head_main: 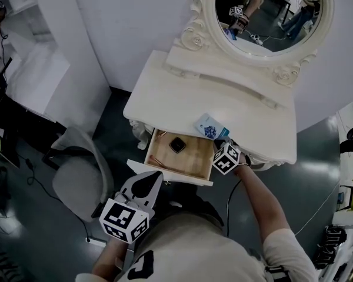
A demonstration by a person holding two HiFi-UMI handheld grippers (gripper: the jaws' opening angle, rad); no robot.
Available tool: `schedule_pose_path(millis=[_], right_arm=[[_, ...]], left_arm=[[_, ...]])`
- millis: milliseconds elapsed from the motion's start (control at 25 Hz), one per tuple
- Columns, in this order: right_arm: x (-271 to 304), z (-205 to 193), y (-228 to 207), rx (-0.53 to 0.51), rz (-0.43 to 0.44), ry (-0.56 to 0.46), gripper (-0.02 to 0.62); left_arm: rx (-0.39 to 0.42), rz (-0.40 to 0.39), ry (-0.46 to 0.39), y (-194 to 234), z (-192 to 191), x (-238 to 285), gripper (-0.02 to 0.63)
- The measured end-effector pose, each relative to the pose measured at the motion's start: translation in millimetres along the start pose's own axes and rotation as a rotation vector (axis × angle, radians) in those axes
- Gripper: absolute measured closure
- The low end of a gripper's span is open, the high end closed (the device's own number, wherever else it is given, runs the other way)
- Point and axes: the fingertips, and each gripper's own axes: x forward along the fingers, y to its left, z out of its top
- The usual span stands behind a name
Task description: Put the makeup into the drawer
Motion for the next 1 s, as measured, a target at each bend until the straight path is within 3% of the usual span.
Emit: schedule_pose_path(millis=[160, 480, 1000], right_arm=[[-22.5, 30.7, -8.2, 0.063, 0.006, -0.068, 0.569], [-54.7, 68.7, -2.6, 0.076, 0.022, -0.140, 0.569], [-83.9, 96.9, 53.3, 0.079, 0.136, -0.186, 0.571]], left_arm=[[-0.022, 0.010, -0.030, 12.8, 8.4, -7.0, 0.551], [-0.037, 0.036, -0.065, 33.2, 13.3, -21.7, 0.551], [-0.028, 0.054, -0.050, 45.9, 1.9, -41.0, 0.551]])
